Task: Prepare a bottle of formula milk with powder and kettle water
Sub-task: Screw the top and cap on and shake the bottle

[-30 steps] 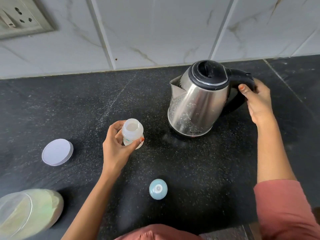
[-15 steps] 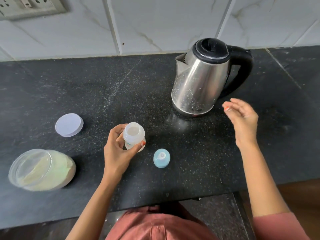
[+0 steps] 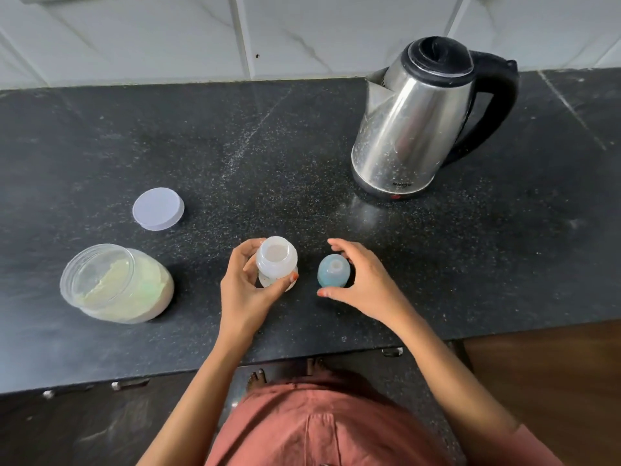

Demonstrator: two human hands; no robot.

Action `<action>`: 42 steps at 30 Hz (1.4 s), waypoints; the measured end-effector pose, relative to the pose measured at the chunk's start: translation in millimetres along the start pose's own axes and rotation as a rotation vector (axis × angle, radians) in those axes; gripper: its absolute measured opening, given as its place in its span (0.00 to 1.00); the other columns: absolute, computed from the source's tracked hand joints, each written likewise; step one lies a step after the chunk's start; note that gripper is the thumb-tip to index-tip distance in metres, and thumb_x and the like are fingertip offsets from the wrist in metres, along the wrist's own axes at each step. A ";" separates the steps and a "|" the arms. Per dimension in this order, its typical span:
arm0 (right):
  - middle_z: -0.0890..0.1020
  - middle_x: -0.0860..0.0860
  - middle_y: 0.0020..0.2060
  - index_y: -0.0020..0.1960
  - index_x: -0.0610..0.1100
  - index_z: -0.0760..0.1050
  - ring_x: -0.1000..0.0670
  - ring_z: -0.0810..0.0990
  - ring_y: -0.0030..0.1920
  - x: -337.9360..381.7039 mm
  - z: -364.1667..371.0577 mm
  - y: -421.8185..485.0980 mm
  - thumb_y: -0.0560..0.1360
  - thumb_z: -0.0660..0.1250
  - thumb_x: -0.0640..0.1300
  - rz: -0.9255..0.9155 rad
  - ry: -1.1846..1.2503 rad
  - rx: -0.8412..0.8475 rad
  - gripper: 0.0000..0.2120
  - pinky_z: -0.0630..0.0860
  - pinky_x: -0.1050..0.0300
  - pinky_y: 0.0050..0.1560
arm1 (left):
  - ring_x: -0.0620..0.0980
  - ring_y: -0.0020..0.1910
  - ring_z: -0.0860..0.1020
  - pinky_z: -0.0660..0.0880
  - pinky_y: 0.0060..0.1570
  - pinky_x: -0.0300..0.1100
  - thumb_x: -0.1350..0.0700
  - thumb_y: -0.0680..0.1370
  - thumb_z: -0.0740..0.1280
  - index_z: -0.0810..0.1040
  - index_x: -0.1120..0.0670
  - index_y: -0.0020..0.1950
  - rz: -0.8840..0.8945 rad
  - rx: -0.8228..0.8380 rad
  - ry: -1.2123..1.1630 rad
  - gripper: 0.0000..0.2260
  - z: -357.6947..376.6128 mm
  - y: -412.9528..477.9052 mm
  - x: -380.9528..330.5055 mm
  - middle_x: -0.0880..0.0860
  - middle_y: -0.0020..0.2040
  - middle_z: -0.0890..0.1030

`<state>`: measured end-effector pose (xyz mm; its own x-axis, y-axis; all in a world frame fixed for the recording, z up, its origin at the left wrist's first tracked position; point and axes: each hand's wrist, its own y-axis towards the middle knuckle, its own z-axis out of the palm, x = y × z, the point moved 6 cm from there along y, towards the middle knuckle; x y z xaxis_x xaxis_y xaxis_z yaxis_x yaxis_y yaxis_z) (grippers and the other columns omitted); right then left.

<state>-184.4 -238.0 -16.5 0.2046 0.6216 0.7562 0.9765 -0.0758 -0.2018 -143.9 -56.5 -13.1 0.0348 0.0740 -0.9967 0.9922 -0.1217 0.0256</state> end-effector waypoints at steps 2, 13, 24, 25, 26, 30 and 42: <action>0.70 0.53 0.64 0.69 0.51 0.63 0.51 0.67 0.64 3.4 7.9 -3.4 0.65 0.75 0.46 -0.011 -0.147 -0.003 0.36 0.64 0.58 0.63 | 0.35 0.49 0.77 0.73 0.50 0.32 0.71 0.62 0.76 0.70 0.47 0.51 -0.005 0.033 -0.003 0.27 -0.1 -2.5 1.1 0.41 0.49 0.78; 0.75 0.54 0.61 0.64 0.50 0.69 0.51 0.72 0.61 46.7 -19.3 -10.1 0.65 0.75 0.43 0.048 -0.052 -0.237 0.30 0.67 0.61 0.61 | 0.38 0.52 0.77 0.73 0.52 0.34 0.67 0.64 0.76 0.69 0.48 0.54 0.003 0.186 -0.009 0.27 -6.4 1.2 6.6 0.42 0.53 0.76; 0.77 0.56 0.56 0.63 0.50 0.71 0.53 0.76 0.56 124.3 -10.4 -5.3 0.64 0.76 0.41 -0.116 -0.043 -0.165 0.30 0.74 0.55 0.58 | 0.38 0.54 0.76 0.72 0.54 0.34 0.51 0.65 0.75 0.69 0.38 0.57 0.017 0.299 0.072 0.25 -7.6 3.9 7.2 0.41 0.55 0.77; 0.78 0.54 0.57 0.63 0.51 0.70 0.53 0.75 0.56 123.6 -7.0 -4.7 0.64 0.76 0.41 -0.107 -0.060 -0.155 0.30 0.74 0.57 0.58 | 0.39 0.54 0.76 0.72 0.54 0.34 0.51 0.65 0.75 0.69 0.39 0.57 0.016 0.304 0.072 0.25 -7.4 4.6 7.8 0.41 0.55 0.78; 0.78 0.52 0.58 0.63 0.52 0.70 0.53 0.75 0.56 122.6 -4.2 -4.3 0.64 0.75 0.41 -0.096 -0.072 -0.145 0.30 0.73 0.59 0.56 | 0.39 0.54 0.76 0.72 0.54 0.34 0.51 0.65 0.75 0.69 0.39 0.57 0.017 0.312 0.070 0.25 -7.4 5.1 8.0 0.41 0.55 0.78; 0.77 0.52 0.58 0.64 0.53 0.69 0.53 0.74 0.56 121.9 2.8 -4.1 0.65 0.74 0.41 -0.070 -0.114 -0.113 0.30 0.70 0.67 0.52 | 0.39 0.53 0.76 0.73 0.53 0.33 0.46 0.63 0.75 0.69 0.37 0.56 0.036 0.327 0.072 0.25 -7.5 6.3 6.1 0.40 0.53 0.78; 0.77 0.51 0.56 0.61 0.50 0.67 0.46 0.76 0.54 129.9 10.1 -1.4 0.66 0.73 0.46 -0.018 -0.299 -0.073 0.26 0.70 0.56 0.47 | 0.37 0.47 0.78 0.72 0.47 0.33 0.56 0.67 0.75 0.73 0.45 0.57 0.057 0.331 0.108 0.21 -7.9 7.7 12.4 0.42 0.48 0.81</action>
<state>-159.9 -149.3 75.6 0.1683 0.8244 0.5404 0.9844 -0.1116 -0.1364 -134.9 -48.6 -24.6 0.1191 0.1594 -0.9800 0.8963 -0.4418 0.0371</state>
